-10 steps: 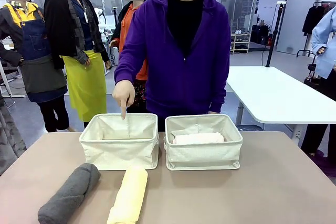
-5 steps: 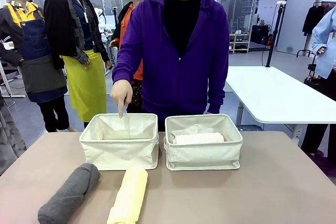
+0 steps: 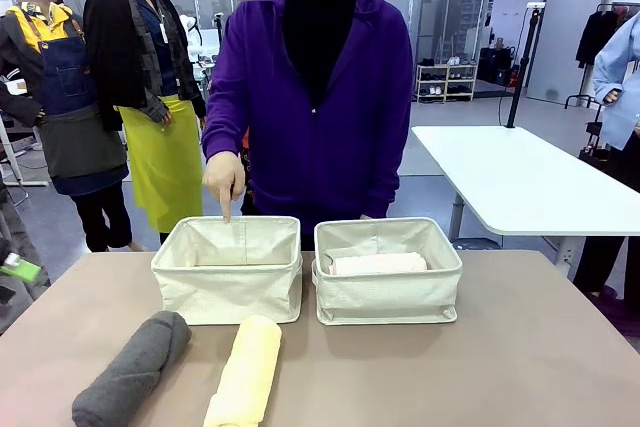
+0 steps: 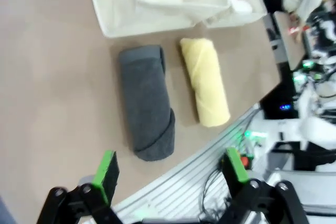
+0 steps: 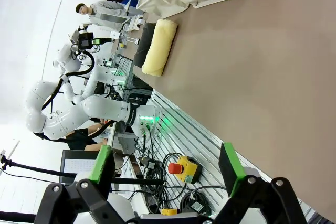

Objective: Divide the towels into two baskets.
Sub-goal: Pick up one hotel-folded towel from the bottom of the table and place it in the Fabric basket indicated by the person.

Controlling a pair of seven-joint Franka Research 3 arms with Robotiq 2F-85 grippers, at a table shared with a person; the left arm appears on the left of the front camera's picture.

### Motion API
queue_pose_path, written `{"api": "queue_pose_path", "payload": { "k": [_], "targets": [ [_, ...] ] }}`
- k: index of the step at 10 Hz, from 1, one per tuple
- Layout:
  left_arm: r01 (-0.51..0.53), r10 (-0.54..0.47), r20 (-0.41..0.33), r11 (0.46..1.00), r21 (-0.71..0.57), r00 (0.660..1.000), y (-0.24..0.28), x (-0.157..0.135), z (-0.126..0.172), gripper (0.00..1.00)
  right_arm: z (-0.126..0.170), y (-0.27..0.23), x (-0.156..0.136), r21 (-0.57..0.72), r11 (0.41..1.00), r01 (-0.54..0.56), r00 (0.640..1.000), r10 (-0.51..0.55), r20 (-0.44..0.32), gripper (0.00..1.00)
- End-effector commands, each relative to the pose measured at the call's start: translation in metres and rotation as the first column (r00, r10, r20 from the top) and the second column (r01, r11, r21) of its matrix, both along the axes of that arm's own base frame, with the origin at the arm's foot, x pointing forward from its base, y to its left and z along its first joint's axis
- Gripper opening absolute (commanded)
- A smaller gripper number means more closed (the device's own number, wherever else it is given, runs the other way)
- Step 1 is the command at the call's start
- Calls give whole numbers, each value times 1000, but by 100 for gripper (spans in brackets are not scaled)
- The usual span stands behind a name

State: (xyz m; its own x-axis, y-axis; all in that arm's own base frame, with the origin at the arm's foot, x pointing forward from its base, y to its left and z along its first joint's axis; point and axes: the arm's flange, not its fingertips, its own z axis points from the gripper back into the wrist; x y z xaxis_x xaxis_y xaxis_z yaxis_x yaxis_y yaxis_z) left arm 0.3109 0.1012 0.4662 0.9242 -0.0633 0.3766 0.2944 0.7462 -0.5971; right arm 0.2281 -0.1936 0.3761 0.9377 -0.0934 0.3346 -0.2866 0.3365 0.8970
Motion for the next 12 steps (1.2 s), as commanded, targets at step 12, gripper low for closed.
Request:
{"api": "queue_pose_path", "payload": {
  "k": [12],
  "targets": [
    [-4,35,-53,866,500,998,-156,7,-115,100,3,0,0,-2,1000,7,1000,-7,18,100]
  ]
}}
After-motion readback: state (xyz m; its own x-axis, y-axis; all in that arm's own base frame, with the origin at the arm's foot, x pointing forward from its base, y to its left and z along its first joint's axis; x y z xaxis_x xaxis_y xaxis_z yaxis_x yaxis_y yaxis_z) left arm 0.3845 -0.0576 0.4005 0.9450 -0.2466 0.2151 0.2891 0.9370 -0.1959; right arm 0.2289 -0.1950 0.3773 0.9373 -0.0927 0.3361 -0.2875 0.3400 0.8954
